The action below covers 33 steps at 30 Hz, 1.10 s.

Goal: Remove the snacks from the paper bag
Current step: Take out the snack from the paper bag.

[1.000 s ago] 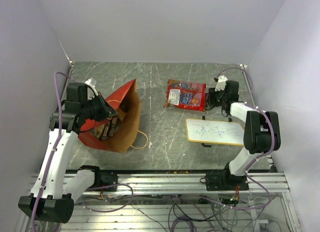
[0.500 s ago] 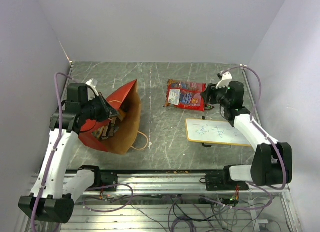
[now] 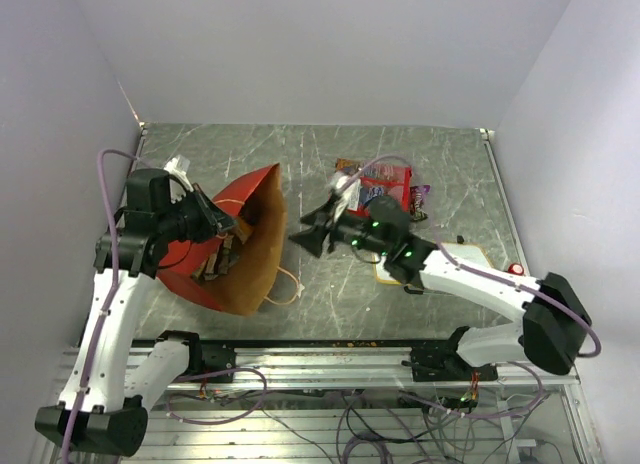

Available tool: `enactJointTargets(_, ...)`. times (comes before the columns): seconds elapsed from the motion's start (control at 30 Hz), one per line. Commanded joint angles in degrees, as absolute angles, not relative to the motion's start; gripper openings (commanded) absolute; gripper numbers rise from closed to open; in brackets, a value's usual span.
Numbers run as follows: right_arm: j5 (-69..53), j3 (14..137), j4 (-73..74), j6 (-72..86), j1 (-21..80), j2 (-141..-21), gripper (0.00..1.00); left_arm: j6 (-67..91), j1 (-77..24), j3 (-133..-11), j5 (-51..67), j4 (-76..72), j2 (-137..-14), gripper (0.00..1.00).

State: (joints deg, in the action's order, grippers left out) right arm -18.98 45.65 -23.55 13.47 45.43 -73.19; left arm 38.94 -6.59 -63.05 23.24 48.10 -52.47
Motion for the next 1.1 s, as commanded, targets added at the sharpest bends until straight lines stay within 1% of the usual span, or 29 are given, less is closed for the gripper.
enactJointTargets(0.0, -14.9, 50.6, -25.4, 5.5, 56.0, -78.4, 0.56, 41.7, -6.9, -62.3, 24.4, 43.0, -48.5, 0.07)
enactJointTargets(0.07, -12.9, 52.7, -24.3, 2.4, 60.4, -81.4, 0.56, 42.8, -6.8, -61.7, 24.6, 42.1, -46.8, 0.07)
enactJointTargets(0.2, -8.9, 54.5, -25.0, -0.8, 64.8, -86.1, 0.56, 43.9, -6.9, -60.0, 25.3, 40.2, -43.9, 0.07)
enactJointTargets(0.47, -0.6, 52.0, -35.5, 0.2, 68.0, -94.7, 0.57, 46.3, -6.9, -57.3, 25.4, 38.7, -41.4, 0.07)
enactJointTargets(0.63, 9.2, 53.4, -43.6, 8.9, 69.0, -101.4, 0.59, 45.5, -6.9, -58.9, 26.0, 39.3, -43.3, 0.07)
enactJointTargets(0.73, 12.4, 55.3, -47.3, 13.3, 69.0, -106.5, 0.61, 45.5, -6.9, -59.5, 26.4, 39.1, -43.7, 0.07)
enactJointTargets(0.9, 15.4, 61.4, -48.5, 18.6, 69.0, -113.6, 0.62, 45.6, -6.9, -59.8, 27.6, 39.9, -43.2, 0.07)
enactJointTargets(1.07, 17.5, 64.9, -47.1, 21.6, 69.0, -118.6, 0.63, 44.6, -6.8, -60.7, 27.8, 41.9, -43.0, 0.07)
